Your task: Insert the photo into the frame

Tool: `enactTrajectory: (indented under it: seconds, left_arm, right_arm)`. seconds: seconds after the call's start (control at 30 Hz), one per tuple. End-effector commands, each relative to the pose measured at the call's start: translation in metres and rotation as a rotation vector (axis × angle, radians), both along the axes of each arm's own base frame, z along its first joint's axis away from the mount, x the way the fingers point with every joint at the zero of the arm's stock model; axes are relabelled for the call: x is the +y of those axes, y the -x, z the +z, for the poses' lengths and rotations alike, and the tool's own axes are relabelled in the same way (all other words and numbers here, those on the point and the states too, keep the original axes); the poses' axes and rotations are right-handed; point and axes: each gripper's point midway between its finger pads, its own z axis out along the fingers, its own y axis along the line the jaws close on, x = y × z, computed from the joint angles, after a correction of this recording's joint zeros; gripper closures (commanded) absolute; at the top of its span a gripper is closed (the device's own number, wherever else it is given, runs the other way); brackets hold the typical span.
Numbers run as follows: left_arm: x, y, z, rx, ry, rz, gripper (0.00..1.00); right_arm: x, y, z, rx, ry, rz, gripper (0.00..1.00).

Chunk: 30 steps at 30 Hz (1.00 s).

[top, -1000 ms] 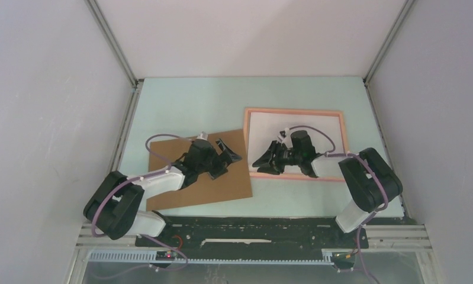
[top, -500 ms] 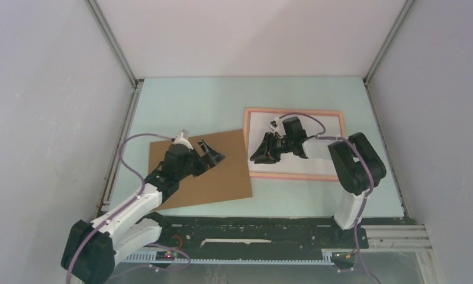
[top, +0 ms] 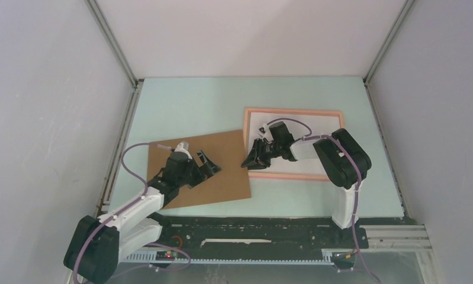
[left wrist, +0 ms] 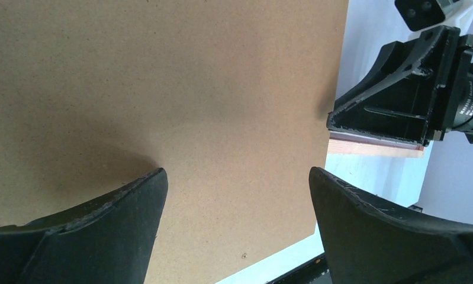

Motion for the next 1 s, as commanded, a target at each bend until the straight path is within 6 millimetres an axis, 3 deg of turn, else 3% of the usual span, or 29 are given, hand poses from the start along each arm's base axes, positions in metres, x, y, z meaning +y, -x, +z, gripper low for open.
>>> enactTrajectory:
  seconds: [0.0,0.13,0.2,0.33,0.43,0.53,0.8,0.9,0.97]
  left_arm:
    - [0.002,0.005,0.0,-0.036,-0.02,-0.043,0.0]
    - [-0.004,0.003,0.02,-0.087,-0.027,-0.097,0.0]
    - [-0.007,0.002,0.037,-0.134,-0.045,-0.137,0.01]
    - [-0.019,0.007,0.081,-0.265,-0.115,-0.243,0.05]
    - [-0.024,0.016,0.118,-0.419,-0.233,-0.296,0.01]
    - [-0.03,0.028,0.142,-0.559,-0.364,-0.355,0.0]
    - [-0.06,0.057,0.152,-0.845,-0.776,-0.51,0.0]
    - [-0.078,0.065,0.144,-0.868,-0.869,-0.563,0.0]
    - [-0.077,0.06,0.139,-0.861,-0.975,-0.523,0.0]
  right_arm:
    - [0.01,-0.012,0.007,-0.038,-0.028,-0.013,0.65]
    - [0.014,-0.011,0.027,-0.033,-0.073,-0.011,0.93]
    - [0.014,-0.008,0.046,-0.057,-0.073,-0.014,1.0]
    - [0.006,-0.002,0.083,-0.04,-0.117,-0.019,1.0]
    - [-0.007,0.001,0.111,-0.01,-0.174,-0.012,1.0]
    - [-0.02,0.002,0.142,0.014,-0.238,-0.024,1.0]
    - [-0.058,-0.009,0.199,0.009,-0.317,-0.141,1.0]
    - [-0.068,-0.012,0.213,0.0,-0.33,-0.183,1.0]
    - [-0.072,-0.012,0.22,0.001,-0.343,-0.195,1.0]
